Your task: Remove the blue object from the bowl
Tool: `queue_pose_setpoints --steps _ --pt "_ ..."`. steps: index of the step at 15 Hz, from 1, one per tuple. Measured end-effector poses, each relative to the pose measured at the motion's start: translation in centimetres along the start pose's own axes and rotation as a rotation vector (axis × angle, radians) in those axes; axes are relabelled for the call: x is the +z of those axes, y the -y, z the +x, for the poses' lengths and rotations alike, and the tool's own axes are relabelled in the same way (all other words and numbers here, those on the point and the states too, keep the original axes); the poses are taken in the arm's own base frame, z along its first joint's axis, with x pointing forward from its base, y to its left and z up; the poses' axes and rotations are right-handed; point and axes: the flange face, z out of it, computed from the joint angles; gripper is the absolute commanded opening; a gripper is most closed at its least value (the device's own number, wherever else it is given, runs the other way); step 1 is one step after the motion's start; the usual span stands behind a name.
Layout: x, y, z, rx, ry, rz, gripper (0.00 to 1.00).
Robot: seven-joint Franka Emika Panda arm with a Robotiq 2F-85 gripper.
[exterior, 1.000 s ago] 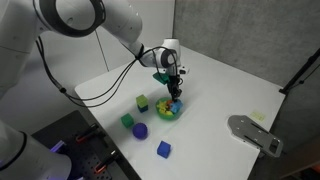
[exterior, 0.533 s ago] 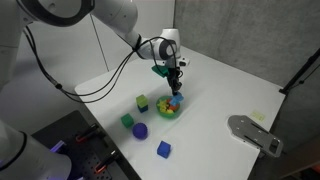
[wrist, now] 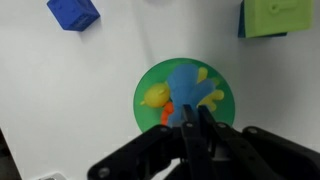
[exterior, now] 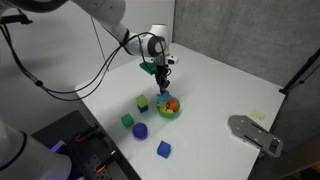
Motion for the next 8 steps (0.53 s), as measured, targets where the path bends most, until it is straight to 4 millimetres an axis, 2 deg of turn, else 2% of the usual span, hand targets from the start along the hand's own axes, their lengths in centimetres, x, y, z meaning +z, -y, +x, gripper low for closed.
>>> queue_pose_setpoints --steps 4,8 --pt "0.1 2.9 -3.2 -0.063 0.051 0.03 0.03" --pt "-0.9 4.3 -5.3 -0.102 0.11 0.05 0.03"
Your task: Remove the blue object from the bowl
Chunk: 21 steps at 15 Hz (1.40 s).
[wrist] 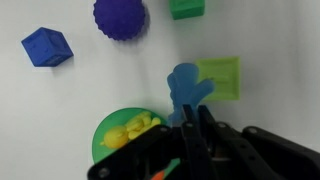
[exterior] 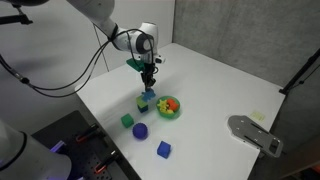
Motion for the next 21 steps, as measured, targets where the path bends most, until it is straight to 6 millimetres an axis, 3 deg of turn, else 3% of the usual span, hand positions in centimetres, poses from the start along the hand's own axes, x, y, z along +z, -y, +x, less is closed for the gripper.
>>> queue_pose_setpoints --steps 7,21 --pt "-2.1 -0.2 -1.9 -0.019 0.03 -0.007 0.03" --pt "0.1 2.7 -2.9 -0.06 0.005 -0.109 0.03"
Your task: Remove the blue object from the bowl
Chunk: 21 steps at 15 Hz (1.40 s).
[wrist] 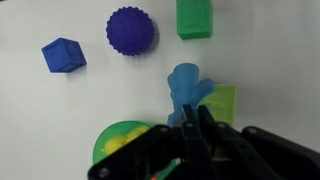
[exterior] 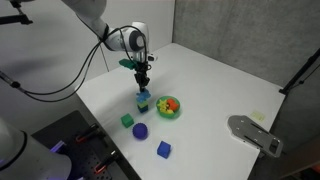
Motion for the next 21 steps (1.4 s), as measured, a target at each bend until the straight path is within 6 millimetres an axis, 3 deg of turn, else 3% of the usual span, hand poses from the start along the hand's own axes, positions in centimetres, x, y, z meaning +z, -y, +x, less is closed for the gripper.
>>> queue_pose_setpoints --steps 10,11,12,19,21 --pt "1.7 2.1 0.1 -0.012 -0.038 -0.024 0.05" --pt "1.7 2.2 0.0 -0.013 -0.039 -0.025 0.35" --pt "1.7 2.2 0.0 -0.014 -0.039 -0.026 0.35" --pt "1.5 2.9 -0.3 -0.026 -0.043 -0.028 0.9" --pt "1.4 3.2 -0.4 -0.032 -0.046 -0.029 1.0"
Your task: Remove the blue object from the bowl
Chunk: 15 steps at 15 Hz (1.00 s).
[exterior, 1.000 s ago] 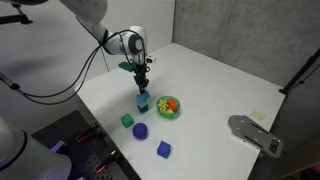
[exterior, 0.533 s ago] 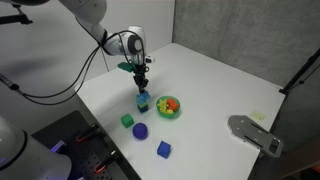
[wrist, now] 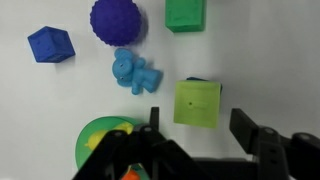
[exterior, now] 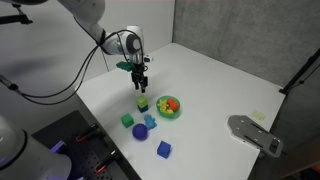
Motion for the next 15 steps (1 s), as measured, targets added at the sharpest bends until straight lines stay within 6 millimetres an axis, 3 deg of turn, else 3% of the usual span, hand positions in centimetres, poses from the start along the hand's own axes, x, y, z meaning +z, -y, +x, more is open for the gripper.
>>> queue_pose_setpoints --steps 4,7,10,15 --pt "-1.0 0.4 -0.3 -0.02 -0.01 0.006 1.0" --pt "-2.6 -0.4 -0.5 -0.043 -0.001 0.021 1.0" --pt "-4.9 -2.7 -0.6 -0.058 -0.007 0.056 1.0" --pt "-8.1 -8.7 -2.5 -0.044 -0.008 0.152 1.0"
